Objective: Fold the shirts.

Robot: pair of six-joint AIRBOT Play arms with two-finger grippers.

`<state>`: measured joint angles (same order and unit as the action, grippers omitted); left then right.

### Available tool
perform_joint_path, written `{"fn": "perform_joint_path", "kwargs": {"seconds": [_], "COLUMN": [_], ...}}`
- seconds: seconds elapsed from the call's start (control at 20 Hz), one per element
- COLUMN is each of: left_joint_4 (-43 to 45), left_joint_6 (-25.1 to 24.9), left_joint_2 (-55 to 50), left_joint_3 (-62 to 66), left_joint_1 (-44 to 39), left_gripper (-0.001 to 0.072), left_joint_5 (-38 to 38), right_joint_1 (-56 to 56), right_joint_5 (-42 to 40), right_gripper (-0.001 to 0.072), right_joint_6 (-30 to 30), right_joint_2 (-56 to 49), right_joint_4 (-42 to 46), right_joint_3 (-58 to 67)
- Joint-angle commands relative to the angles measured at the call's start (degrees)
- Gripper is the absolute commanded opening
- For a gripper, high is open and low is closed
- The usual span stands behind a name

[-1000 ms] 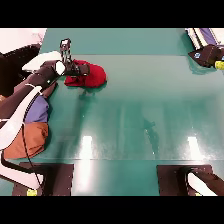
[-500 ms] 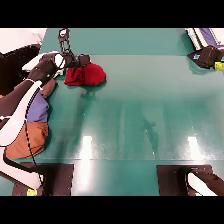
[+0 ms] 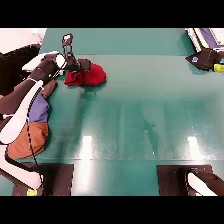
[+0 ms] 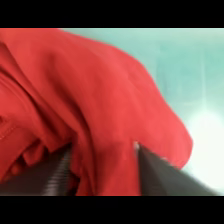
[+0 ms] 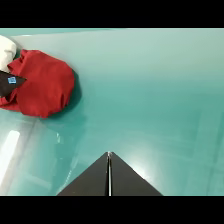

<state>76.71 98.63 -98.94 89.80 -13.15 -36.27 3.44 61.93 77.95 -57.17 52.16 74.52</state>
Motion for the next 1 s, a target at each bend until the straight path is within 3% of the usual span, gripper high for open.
{"fn": "perform_joint_path", "kwargs": {"seconds": [0.0,0.2,0.35,0.55,0.7,0.95], "left_joint_4": [-0.3,2.2,8.1,8.2,8.2,6.7], "left_joint_6": [-0.1,-0.1,-0.5,-4.2,-4.2,-4.2], "left_joint_2": [-0.6,4.0,16.2,35.2,41.8,36.8], "left_joint_3": [0.2,1.8,4.6,5.9,5.8,1.3], "left_joint_1": [0.0,0.3,0.3,-2.4,-10.1,-25.8], "left_gripper": [0.0033,0.0025,0.0025,0.0024,0.0025,0.0028], "left_joint_5": [0.1,-2.8,-3.1,-6.1,-9.7,-18.3], "right_joint_1": [0.0,0.0,0.0,0.0,0.0,0.0], "right_joint_5": [0.8,-0.9,-2.8,0.3,4.4,11.6], "right_gripper": [0.0015,0.0015,0.0015,0.0014,0.0015,0.0015], "right_joint_6": [0.0,0.0,-0.1,0.0,0.0,0.0], "right_joint_2": [0.0,1.9,4.6,3.4,0.9,-1.8], "right_joint_4": [-0.1,0.0,2.7,5.0,4.9,4.8], "right_joint_3": [0.0,0.2,6.0,18.8,25.8,29.9]}}
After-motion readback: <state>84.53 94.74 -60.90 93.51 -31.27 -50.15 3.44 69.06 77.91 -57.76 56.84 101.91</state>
